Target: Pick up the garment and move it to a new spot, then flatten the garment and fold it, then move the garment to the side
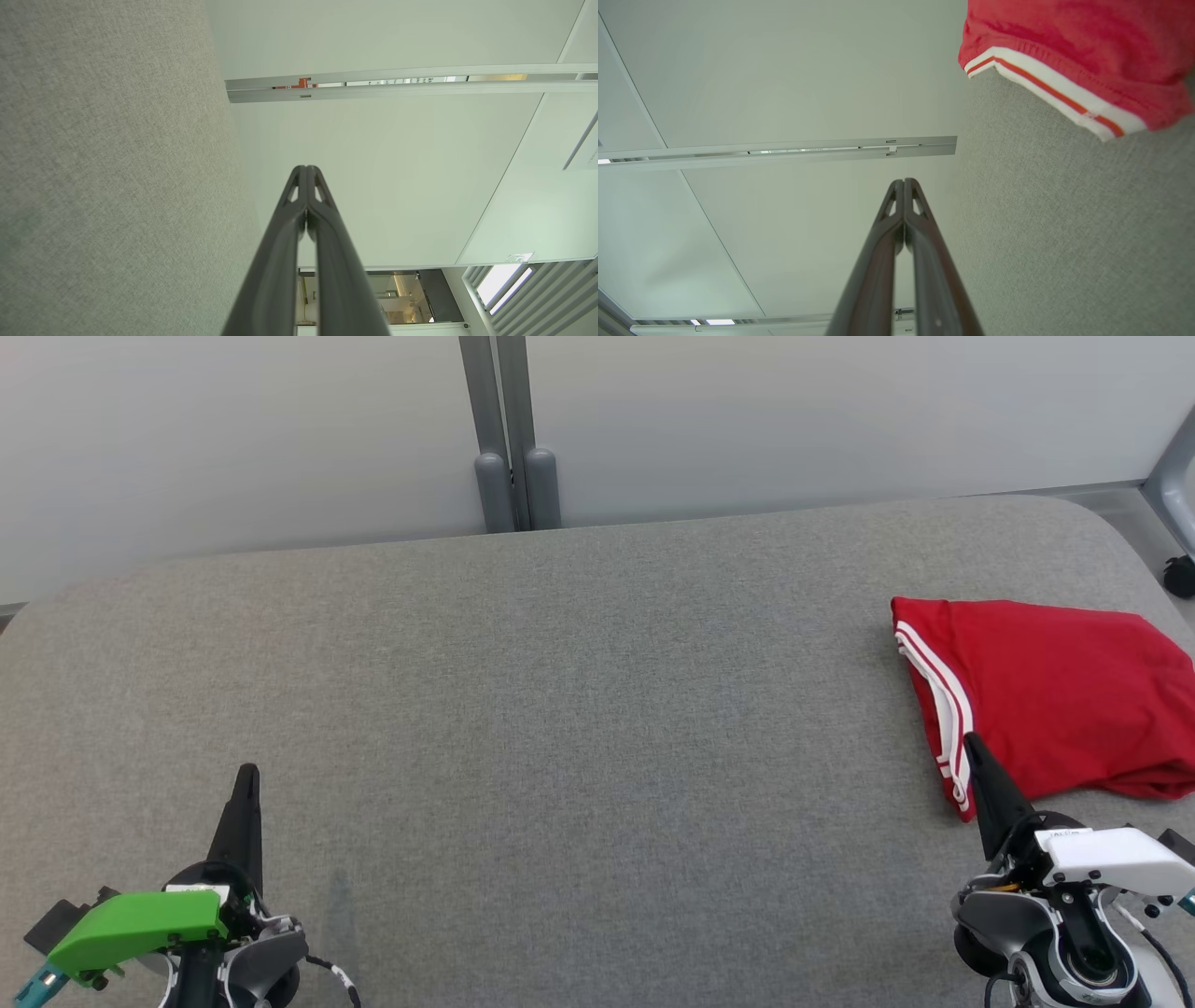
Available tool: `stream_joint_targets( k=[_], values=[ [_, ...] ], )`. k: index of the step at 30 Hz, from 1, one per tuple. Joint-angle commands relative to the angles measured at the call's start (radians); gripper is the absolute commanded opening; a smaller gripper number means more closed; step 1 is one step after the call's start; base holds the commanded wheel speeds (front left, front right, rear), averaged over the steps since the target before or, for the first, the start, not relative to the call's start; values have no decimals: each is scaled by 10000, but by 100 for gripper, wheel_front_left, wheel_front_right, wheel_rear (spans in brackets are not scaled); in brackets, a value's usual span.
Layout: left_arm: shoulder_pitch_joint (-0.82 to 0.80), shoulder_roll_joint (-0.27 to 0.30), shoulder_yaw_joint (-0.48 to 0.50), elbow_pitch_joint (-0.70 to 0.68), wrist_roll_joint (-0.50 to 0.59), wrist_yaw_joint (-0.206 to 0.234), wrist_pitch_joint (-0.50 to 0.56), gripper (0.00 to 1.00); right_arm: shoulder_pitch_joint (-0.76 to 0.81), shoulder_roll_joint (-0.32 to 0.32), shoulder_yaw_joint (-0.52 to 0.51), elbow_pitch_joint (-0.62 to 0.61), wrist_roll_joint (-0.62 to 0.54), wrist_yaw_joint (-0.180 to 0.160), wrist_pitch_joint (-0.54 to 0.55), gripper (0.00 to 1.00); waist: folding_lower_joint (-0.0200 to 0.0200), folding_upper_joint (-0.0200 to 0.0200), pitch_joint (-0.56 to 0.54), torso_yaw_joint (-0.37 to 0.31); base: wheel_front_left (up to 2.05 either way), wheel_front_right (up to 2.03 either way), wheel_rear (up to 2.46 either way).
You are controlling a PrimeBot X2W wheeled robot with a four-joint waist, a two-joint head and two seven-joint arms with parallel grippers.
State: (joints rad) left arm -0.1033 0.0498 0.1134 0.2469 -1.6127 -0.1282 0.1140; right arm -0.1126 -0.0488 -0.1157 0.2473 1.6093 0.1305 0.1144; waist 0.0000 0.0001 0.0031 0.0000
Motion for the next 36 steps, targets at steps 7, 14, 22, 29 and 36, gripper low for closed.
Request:
stream_joint_targets(
  k=[7, 14, 22, 29, 36],
  values=[
    [-110, 2, 28, -30, -3, -52, 40, 0, 90, -8, -13, -53, 59, 4, 37, 0, 0, -1, 0, 0, 0, 0, 0],
    [-109, 3, 28, -30, -4, -52, 40, 0, 90, -9, -12, -54, 60, 4, 36, 0, 0, -1, 0, 0, 0, 0, 0],
    [-109, 3, 27, -31, -4, -52, 39, 0, 90, -9, -10, -54, 62, 4, 34, 0, 0, -1, 0, 0, 0, 0, 0],
    [-109, 3, 27, -31, -4, -52, 39, 0, 90, -9, -9, -54, 63, 4, 34, 0, 0, -1, 0, 0, 0, 0, 0],
    [-108, 3, 26, -32, -5, -52, 39, 0, 90, -9, -8, -54, 63, 4, 33, 0, 0, -1, 0, 0, 0, 0, 0]
  ],
)
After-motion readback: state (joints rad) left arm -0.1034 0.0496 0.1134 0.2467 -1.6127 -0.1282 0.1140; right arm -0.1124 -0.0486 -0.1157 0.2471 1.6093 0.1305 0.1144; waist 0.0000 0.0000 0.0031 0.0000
